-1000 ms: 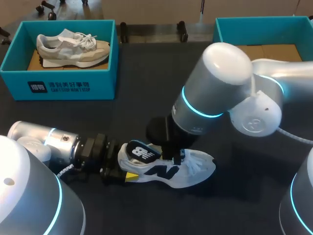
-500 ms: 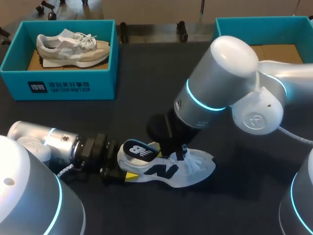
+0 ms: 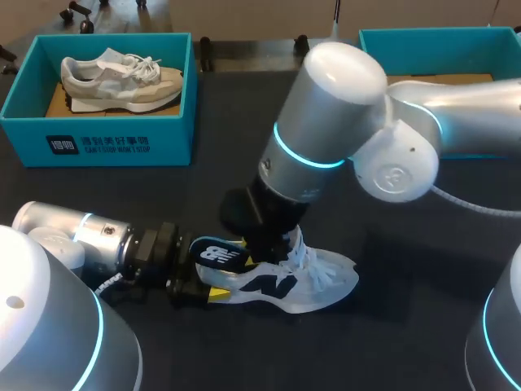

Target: Take the shoe out of the shoebox, open the shoe tongue, remove and reinsert the insole, then place the shoe into the shoebox

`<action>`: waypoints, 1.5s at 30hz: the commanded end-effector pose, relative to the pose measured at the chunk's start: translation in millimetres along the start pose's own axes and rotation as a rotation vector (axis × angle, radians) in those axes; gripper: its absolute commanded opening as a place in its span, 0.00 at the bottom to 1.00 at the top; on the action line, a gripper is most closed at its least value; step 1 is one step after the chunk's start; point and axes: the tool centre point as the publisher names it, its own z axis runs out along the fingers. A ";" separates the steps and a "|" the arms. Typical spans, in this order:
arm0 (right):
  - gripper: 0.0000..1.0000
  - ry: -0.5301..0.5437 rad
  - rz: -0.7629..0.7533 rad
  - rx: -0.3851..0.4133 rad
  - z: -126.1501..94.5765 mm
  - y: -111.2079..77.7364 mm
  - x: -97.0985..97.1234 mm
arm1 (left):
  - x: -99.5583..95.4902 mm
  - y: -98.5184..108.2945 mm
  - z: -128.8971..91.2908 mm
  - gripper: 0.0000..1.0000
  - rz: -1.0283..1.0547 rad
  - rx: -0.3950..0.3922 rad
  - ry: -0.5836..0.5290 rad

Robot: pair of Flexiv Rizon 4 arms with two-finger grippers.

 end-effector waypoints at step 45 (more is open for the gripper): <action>0.44 0.103 0.181 -0.085 -8.6 20.5 -16.4 | 0.3 1.6 0.3 0.00 0.000 0.001 -0.002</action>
